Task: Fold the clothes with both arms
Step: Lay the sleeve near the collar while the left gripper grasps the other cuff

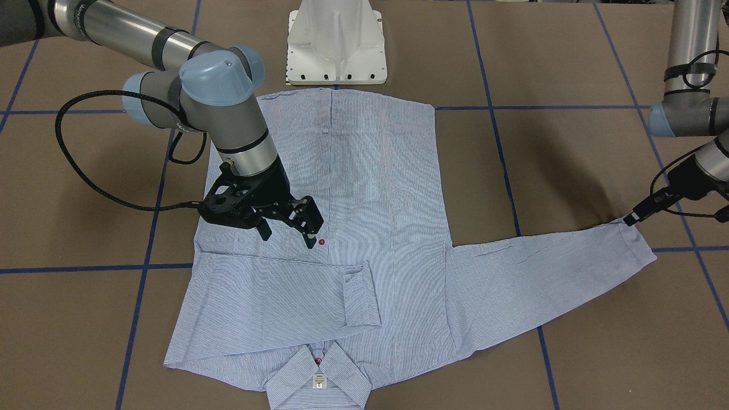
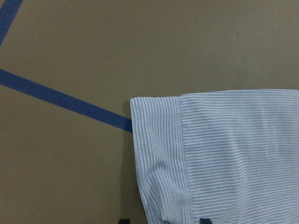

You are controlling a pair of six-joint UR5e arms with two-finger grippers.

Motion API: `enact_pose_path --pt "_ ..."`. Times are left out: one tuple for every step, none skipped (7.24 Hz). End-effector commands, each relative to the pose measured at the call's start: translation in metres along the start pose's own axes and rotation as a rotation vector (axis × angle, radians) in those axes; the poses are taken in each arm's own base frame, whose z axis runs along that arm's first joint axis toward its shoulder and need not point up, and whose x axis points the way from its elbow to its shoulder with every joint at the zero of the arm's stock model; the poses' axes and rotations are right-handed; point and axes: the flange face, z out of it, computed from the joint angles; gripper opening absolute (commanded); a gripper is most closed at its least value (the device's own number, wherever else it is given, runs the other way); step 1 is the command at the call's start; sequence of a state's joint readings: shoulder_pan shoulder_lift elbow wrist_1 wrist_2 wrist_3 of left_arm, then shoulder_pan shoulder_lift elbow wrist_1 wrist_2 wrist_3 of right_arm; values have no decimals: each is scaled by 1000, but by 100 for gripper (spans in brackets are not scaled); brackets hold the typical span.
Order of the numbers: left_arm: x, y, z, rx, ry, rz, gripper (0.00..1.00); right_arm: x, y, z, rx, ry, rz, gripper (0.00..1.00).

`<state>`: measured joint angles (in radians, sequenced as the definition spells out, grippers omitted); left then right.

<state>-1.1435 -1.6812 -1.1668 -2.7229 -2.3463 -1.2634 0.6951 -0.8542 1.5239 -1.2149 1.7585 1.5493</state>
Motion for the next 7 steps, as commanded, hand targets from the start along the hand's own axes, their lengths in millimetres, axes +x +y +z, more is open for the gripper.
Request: enact_pose_path --pt "2 -1 1 2 0 -4 49 1 1 1 -1 2 0 100" --pt "3 -5 5 1 -3 -7 50 3 0 2 0 5 1 100" --pt "4 -5 6 0 -4 -7 51 1 1 1 -1 3 0 100" --pt "2 -3 9 -5 -8 -8 51 1 1 1 -1 3 0 100" --pt "1 -2 11 -9 -12 -10 51 1 2 2 -1 3 0 100" --pt "1 0 13 -14 -13 -5 50 1 3 3 9 5 -3 100" --pt "1 0 13 -14 -14 -6 44 1 5 5 11 7 -5 100"
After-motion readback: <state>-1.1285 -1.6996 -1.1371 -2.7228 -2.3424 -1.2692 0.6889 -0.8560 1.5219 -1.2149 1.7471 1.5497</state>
